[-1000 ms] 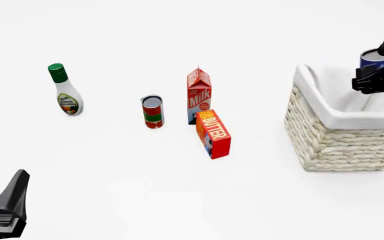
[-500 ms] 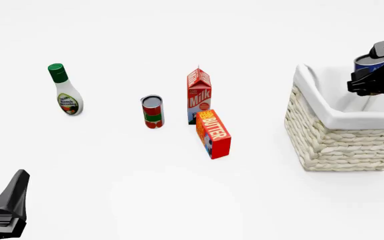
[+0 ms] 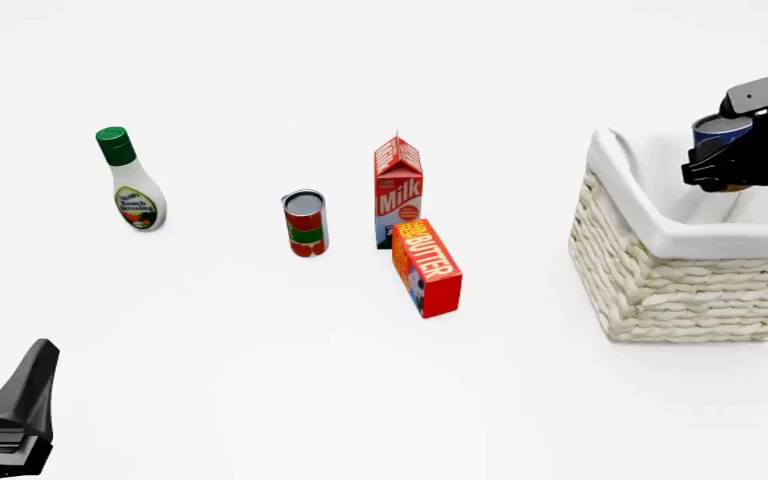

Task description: Pick the alphabet soup and place it in the basket.

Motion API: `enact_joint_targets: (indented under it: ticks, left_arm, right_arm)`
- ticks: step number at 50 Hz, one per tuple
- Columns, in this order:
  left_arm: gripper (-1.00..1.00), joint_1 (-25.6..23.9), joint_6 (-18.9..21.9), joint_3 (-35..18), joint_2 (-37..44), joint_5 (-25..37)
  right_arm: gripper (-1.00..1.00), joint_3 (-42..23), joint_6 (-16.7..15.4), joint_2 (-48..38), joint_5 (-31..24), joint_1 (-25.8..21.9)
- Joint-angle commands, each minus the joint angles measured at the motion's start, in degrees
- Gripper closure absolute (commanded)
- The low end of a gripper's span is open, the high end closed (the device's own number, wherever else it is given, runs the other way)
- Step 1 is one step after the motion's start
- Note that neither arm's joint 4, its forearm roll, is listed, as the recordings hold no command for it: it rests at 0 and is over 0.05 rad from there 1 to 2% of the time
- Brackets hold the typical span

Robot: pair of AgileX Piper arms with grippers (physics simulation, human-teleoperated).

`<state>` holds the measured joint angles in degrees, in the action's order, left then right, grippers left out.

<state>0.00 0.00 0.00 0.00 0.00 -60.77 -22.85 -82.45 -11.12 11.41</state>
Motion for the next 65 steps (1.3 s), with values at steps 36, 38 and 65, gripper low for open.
enact_joint_targets:
  ticks: [36, 38, 65]
  left_arm:
    - [-1.0, 0.0, 0.0, 0.0, 0.0, 0.0]
    - [-1.0, 0.0, 0.0, 0.0, 0.0, 0.0]
    - [-1.0, 0.0, 0.0, 0.0, 0.0, 0.0]
  right_arm:
    - [1.0, -0.5, -0.5, -4.3, 0.2, 0.3]
    - [1.0, -0.6, -0.5, -4.6, 0.4, 0.2]
    - [1.0, -0.6, -0.2, -7.3, 1.6, 0.3]
